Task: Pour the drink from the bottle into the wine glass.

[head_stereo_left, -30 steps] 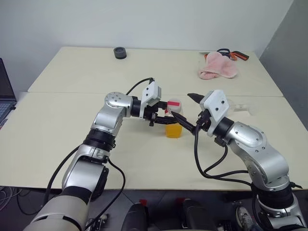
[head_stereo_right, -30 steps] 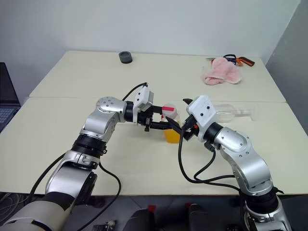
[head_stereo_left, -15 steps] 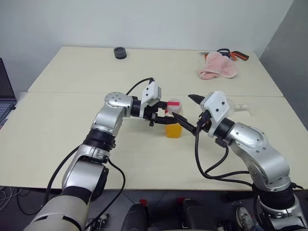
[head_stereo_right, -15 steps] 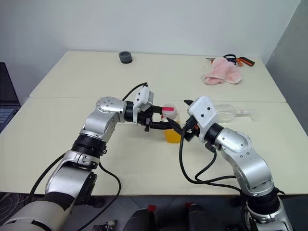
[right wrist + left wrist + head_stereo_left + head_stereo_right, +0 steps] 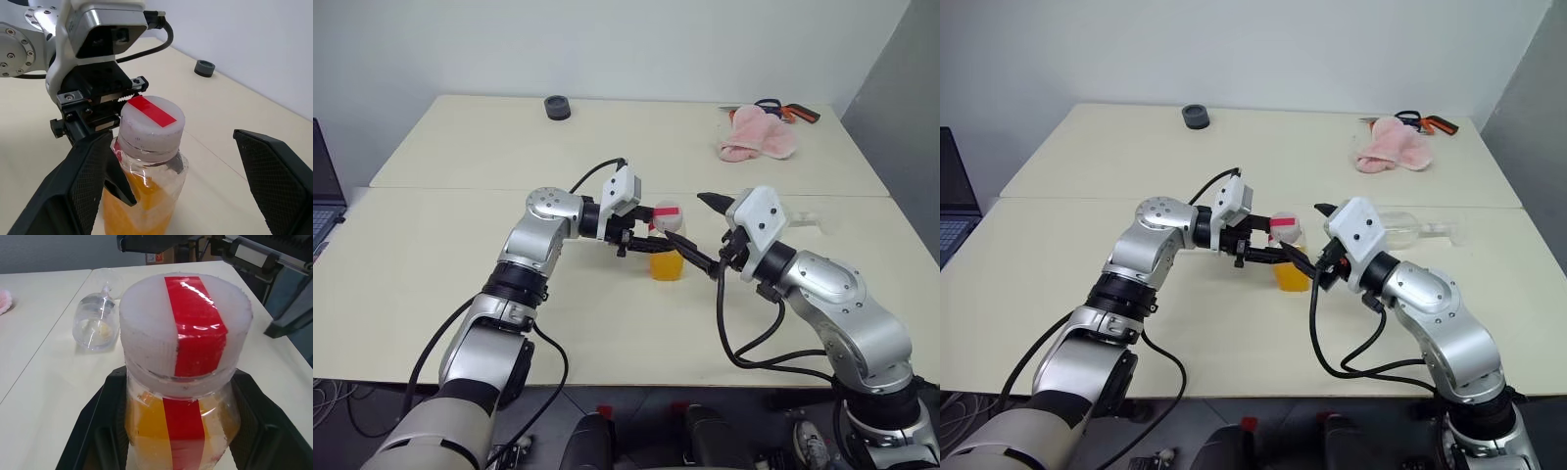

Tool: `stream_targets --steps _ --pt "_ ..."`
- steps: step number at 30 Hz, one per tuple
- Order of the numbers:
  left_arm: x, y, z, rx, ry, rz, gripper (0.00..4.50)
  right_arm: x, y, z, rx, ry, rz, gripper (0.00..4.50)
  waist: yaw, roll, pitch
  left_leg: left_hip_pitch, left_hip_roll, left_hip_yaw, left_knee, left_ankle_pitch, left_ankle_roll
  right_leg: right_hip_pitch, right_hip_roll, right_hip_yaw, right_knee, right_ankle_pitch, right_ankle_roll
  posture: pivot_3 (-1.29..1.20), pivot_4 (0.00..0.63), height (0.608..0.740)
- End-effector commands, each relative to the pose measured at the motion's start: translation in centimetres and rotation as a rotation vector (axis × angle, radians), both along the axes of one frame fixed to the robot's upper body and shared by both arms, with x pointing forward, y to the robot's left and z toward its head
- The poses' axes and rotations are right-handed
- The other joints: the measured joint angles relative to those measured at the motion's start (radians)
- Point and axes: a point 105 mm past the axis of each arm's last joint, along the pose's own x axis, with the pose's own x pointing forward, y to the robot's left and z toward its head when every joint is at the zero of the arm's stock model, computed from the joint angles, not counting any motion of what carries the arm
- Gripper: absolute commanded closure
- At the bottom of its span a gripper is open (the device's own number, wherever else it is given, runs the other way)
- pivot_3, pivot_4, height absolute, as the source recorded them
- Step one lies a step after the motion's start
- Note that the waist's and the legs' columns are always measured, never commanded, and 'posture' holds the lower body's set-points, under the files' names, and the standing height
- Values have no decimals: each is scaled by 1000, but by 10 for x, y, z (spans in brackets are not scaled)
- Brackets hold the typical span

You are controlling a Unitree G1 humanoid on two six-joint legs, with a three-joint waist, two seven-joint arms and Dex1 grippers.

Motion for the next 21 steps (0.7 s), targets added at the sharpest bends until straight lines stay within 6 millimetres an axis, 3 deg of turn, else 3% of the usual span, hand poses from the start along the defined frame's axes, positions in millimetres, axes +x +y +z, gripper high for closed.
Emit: stream_targets --steps 1,10,21 --pt "1 2 7 7 -38 -1 2326 -12 1 10 11 -26 47 292 0 0 0 0 0 0 0 0 0 0 0 0 0 0 0 0 150 740" --pt "3 3 8 3 -41 10 2326 -15 -9 12 18 6 64 292 0 0 0 0 0 0 0 0 0 0 0 0 0 0 0 0 150 740" --pt "2 3 10 -4 -46 12 2326 -15 -4 18 62 33 104 292 0 0 0 0 0 0 0 0 0 0 0 0 0 0 0 0 150 740"
